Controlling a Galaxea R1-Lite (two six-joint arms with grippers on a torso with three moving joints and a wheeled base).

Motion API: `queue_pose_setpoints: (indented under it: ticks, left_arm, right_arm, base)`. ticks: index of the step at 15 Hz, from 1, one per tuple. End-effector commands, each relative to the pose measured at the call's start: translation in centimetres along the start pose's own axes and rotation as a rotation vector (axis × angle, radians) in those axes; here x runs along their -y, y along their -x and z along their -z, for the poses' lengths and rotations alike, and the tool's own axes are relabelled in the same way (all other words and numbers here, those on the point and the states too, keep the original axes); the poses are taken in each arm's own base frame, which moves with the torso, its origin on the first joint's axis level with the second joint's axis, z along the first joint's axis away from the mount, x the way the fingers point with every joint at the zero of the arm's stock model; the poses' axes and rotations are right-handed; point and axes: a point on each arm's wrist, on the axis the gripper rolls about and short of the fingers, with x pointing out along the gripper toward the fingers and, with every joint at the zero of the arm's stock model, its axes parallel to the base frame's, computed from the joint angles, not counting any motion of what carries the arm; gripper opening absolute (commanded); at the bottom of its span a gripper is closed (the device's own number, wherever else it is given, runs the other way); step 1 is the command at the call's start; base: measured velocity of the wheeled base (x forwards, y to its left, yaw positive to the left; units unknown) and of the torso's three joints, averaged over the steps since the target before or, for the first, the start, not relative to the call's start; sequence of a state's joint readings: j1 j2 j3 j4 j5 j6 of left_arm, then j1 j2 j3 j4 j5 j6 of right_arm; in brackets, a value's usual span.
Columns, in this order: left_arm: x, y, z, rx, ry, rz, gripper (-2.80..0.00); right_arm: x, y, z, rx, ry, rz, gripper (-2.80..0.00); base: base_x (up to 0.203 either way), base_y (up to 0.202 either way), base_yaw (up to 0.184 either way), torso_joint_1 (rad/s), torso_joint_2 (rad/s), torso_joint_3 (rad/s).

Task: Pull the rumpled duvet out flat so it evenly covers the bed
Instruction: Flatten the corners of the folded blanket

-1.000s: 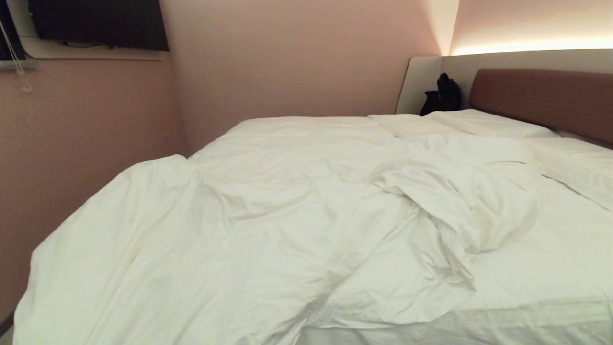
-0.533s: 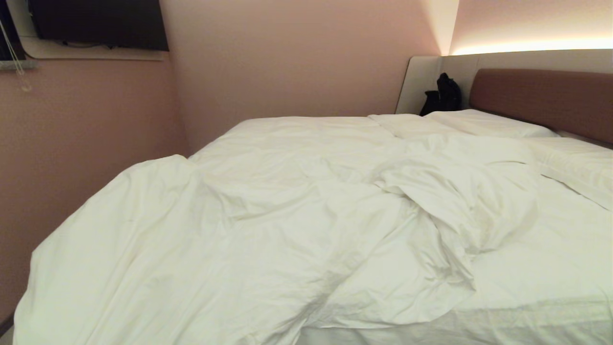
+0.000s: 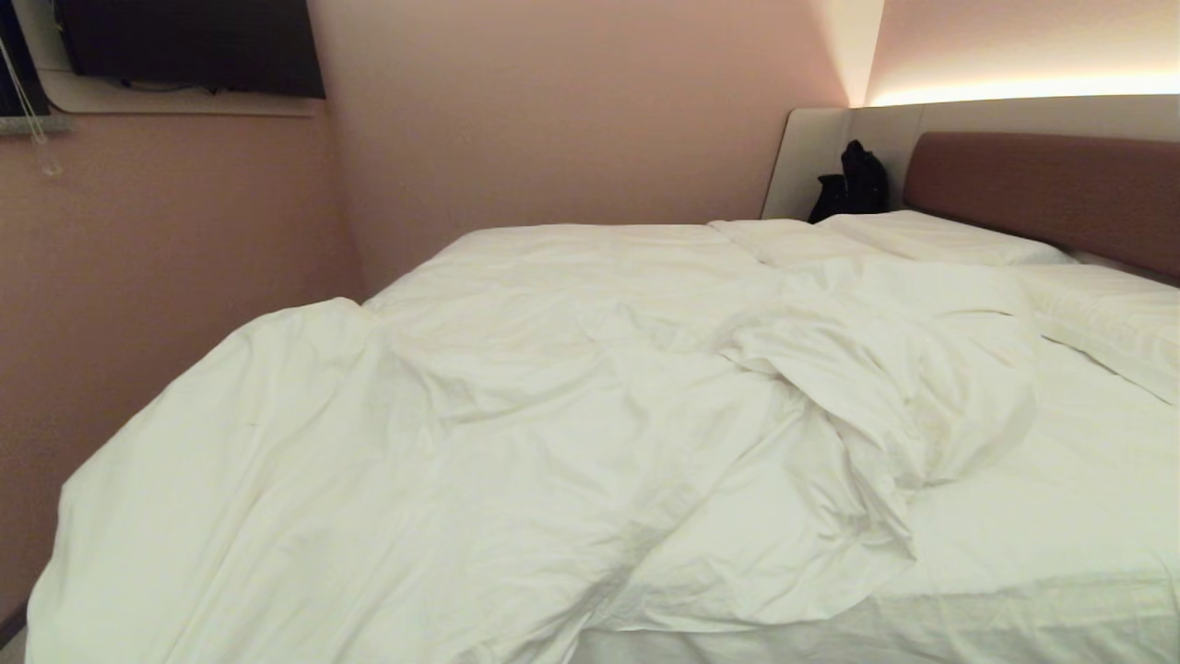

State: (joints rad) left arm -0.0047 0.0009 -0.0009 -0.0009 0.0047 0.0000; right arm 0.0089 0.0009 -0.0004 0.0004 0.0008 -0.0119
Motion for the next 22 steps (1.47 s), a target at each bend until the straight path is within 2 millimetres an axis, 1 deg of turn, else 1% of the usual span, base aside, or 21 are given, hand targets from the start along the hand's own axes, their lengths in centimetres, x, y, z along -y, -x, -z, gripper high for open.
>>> queue_pose_setpoints:
  ticks: [1,11,20,22]
  left_arm:
    - [0.0,0.0,0.07,-0.004,0.011,0.0,-2.8]
    - [0.0,0.0,0.05,-0.002,0.023,-0.002,-2.8]
    - [0.0,0.0,0.05,-0.002,0.031,-0.002,-2.8]
    - [0.0,0.0,0.05,-0.002,0.028,-0.002,-2.8]
  right_arm:
    - [0.0,-0.01,0.0,-0.001,0.0,-0.001,-2.8]
    - [0.0,-0.01,0.01,-0.001,0.002,-0.001,-2.8]
    - [0.0,0.0,-0.01,-0.001,0.001,-0.001,-2.8]
    - [0.0,-0.01,0.0,0.0,0.0,-0.001,-2.8]
  base:
    - [0.0,0.0,0.0,0.0,0.0,0.0]
    - [0.0,0.0,0.0,0.0,0.0,0.0]
    - [-0.188,0.0,0.001,0.003,0.0,0.001]
    - [-0.131,0.0,0.001,0.002,0.0,0.005]
